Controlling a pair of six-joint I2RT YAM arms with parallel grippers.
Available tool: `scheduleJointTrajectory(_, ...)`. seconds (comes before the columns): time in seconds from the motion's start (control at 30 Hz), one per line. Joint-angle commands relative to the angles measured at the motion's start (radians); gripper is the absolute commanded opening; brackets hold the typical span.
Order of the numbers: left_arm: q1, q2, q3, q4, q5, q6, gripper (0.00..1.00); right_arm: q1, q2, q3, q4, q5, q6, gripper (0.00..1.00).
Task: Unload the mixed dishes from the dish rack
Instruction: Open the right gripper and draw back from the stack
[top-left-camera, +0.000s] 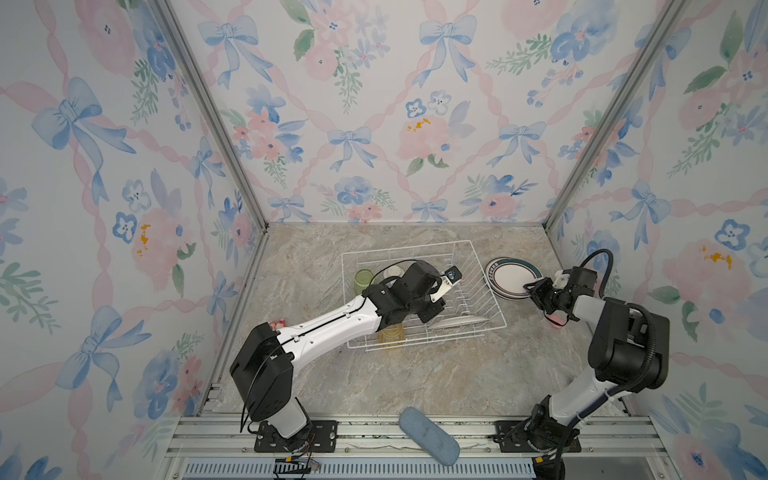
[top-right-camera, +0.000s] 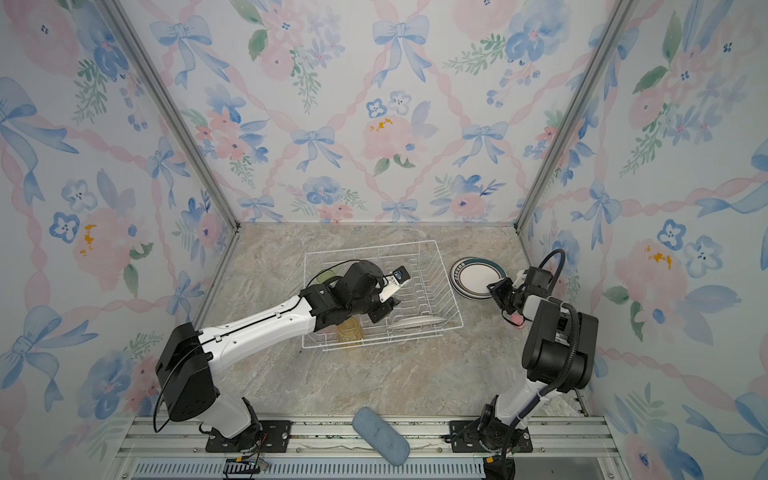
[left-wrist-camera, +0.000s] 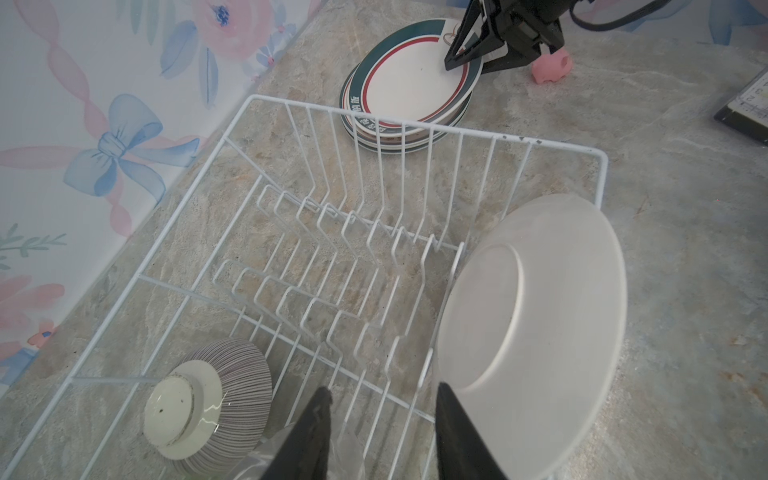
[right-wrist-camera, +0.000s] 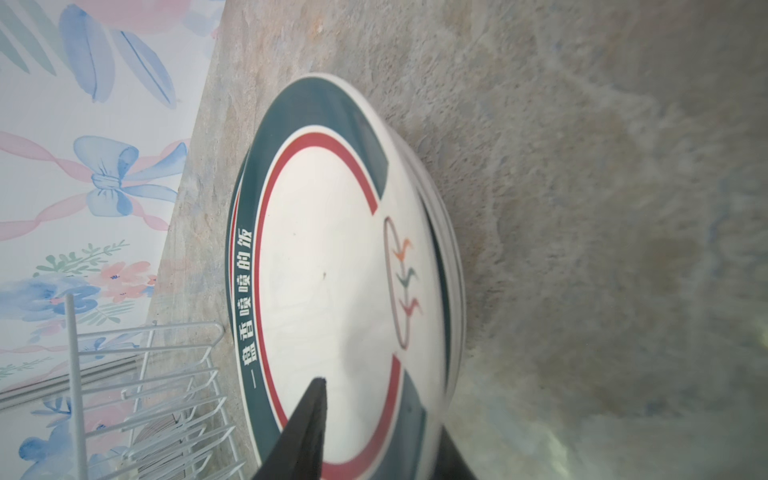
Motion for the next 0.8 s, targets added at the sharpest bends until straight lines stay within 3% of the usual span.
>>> scheduleJointTrajectory(0.0, -0.004, -0.007, -0.013, -0.013, -0.01, 0.011, 0.39, 0.015, -0.04, 0.028, -0.081, 0.056, -0.053, 0.38)
scheduleJointTrajectory(0.77, -0.003, -0.039, -0.052, -0.013, -0.018, 0.017, 0.42, 0.059, -0.061, 0.036, -0.192, 0.138, -0.11, 0.5)
